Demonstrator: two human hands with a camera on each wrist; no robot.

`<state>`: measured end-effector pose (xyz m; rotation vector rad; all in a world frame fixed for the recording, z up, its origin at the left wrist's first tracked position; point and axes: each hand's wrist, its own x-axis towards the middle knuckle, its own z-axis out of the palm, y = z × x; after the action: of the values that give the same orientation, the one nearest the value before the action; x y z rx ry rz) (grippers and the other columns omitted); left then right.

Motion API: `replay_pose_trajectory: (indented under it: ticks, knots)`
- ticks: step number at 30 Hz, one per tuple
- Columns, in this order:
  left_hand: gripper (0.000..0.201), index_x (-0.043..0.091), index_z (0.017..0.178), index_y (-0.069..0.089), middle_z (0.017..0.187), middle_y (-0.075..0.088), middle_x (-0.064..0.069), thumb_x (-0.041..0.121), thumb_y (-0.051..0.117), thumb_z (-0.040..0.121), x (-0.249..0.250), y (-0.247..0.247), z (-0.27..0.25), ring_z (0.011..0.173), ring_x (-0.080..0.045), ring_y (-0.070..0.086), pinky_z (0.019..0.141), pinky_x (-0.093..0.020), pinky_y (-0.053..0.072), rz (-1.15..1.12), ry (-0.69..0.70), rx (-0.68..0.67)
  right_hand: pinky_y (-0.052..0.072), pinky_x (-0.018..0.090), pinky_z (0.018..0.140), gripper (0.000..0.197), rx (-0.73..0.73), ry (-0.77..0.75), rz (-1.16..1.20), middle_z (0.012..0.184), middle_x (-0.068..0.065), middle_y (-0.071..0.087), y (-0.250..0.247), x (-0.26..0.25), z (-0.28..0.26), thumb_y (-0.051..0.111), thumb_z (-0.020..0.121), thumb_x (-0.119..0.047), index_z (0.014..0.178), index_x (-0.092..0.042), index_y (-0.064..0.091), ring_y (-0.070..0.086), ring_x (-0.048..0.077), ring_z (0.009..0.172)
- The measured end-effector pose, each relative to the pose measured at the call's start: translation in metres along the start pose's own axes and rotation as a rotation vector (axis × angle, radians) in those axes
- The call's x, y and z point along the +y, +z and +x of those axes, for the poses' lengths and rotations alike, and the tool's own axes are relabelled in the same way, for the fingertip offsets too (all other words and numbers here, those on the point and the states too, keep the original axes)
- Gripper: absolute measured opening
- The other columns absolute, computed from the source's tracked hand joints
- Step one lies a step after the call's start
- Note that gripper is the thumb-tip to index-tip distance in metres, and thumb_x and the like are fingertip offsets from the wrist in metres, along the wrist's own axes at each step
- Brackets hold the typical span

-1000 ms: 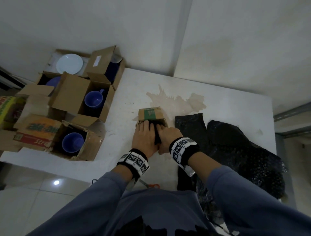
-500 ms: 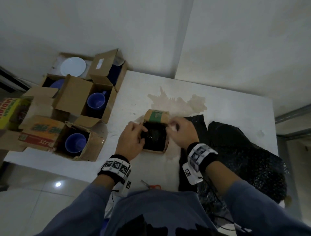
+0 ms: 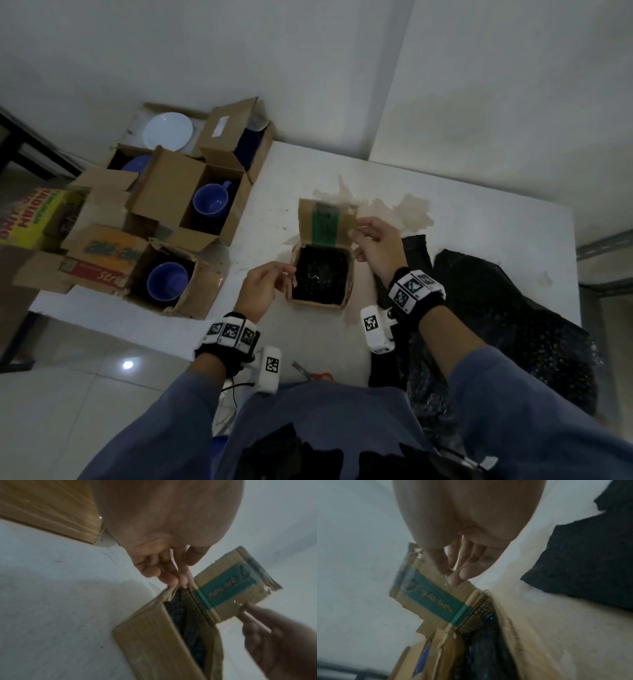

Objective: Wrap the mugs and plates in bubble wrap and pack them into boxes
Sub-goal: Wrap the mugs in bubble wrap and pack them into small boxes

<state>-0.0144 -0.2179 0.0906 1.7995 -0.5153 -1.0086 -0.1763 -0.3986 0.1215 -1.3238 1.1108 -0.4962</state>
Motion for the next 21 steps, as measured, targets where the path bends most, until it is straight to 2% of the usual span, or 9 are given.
replay_pose_trajectory:
  ticks: [2,3,5,7,10,13,16,18,21]
  knots:
    - [0.047,0.009,0.083,0.074,0.067,0.07,-0.005,0.028,0.037,0.105,0.016,-0.001,-0.008,0.058,-0.013,0.06,0.056,-0.027,0.039,-0.127,-0.178,-0.044,0.048,0.021,0.054,0.009,-0.048,-0.139,-0.139,0.092,0.002,0.071,-0.005,0.008,-0.01,0.072,0.088,-0.012,0.097,-0.011,0.071,0.061,0.012,0.054]
    - [0.056,0.008,0.086,0.075,0.073,0.072,-0.009,0.042,0.035,0.104,0.02,-0.003,-0.011,0.063,-0.017,0.063,0.061,-0.029,0.042,-0.166,-0.256,-0.079,0.047,0.019,0.057,0.008,-0.071,-0.225,-0.22,0.089,-0.002,0.07,-0.008,0.014,-0.014,0.073,0.086,-0.011,0.093,-0.013,0.072,0.06,0.008,0.055]
    - [0.072,0.005,0.095,0.075,0.089,0.074,-0.016,0.061,0.03,0.098,0.025,-0.005,-0.017,0.079,-0.026,0.069,0.077,-0.034,0.049,-0.234,-0.374,-0.145,0.046,0.018,0.062,0.013,-0.127,-0.392,-0.388,0.092,-0.006,0.069,-0.012,0.026,-0.023,0.074,0.081,-0.006,0.089,-0.016,0.074,0.059,0.006,0.06]
    - [0.076,0.003,0.105,0.071,0.1,0.073,-0.019,0.067,0.032,0.094,0.027,-0.001,-0.022,0.094,-0.03,0.071,0.089,-0.038,0.052,-0.292,-0.446,-0.208,0.05,0.022,0.067,0.02,-0.193,-0.476,-0.538,0.101,-0.009,0.065,-0.015,0.038,-0.028,0.073,0.077,-0.006,0.092,-0.021,0.074,0.059,0.009,0.069]
    - [0.064,0.006,0.118,0.064,0.111,0.071,-0.02,0.061,0.048,0.091,0.026,0.007,-0.031,0.106,-0.03,0.068,0.096,-0.039,0.051,-0.372,-0.497,-0.31,0.051,0.026,0.078,0.025,-0.231,-0.501,-0.635,0.105,-0.012,0.058,-0.015,0.047,-0.034,0.073,0.077,-0.009,0.097,-0.024,0.072,0.055,0.007,0.08]
    - [0.047,0.004,0.123,0.062,0.111,0.071,-0.019,0.033,0.069,0.086,0.018,0.012,-0.038,0.105,-0.028,0.069,0.09,-0.033,0.054,-0.345,-0.477,-0.352,0.051,0.029,0.082,0.028,-0.238,-0.543,-0.682,0.108,-0.009,0.055,-0.013,0.049,-0.037,0.072,0.076,-0.007,0.1,-0.022,0.07,0.052,0.005,0.085]
    - [0.028,0.006,0.113,0.066,0.107,0.072,-0.016,0.008,0.071,0.086,0.013,0.019,-0.046,0.094,-0.023,0.07,0.08,-0.026,0.056,-0.276,-0.412,-0.307,0.049,0.04,0.087,0.029,-0.248,-0.558,-0.722,0.11,-0.006,0.055,-0.013,0.051,-0.038,0.067,0.072,-0.008,0.098,-0.021,0.07,0.053,0.009,0.098]
    - [0.022,0.008,0.106,0.068,0.102,0.072,-0.015,0.005,0.072,0.085,0.009,0.024,-0.051,0.088,-0.021,0.07,0.077,-0.025,0.056,-0.277,-0.405,-0.246,0.044,0.049,0.091,0.025,-0.213,-0.566,-0.764,0.112,-0.005,0.054,-0.011,0.049,-0.04,0.064,0.069,-0.02,0.093,-0.024,0.069,0.051,0.014,0.105]
    - [0.023,0.008,0.105,0.068,0.093,0.073,-0.013,0.004,0.074,0.083,0.001,0.033,-0.055,0.08,-0.018,0.07,0.072,-0.023,0.057,-0.334,-0.414,-0.145,0.031,0.048,0.108,0.038,-0.236,-0.553,-0.829,0.129,0.0,0.048,-0.004,0.045,-0.046,0.061,0.066,-0.039,0.101,-0.026,0.065,0.044,0.022,0.122]
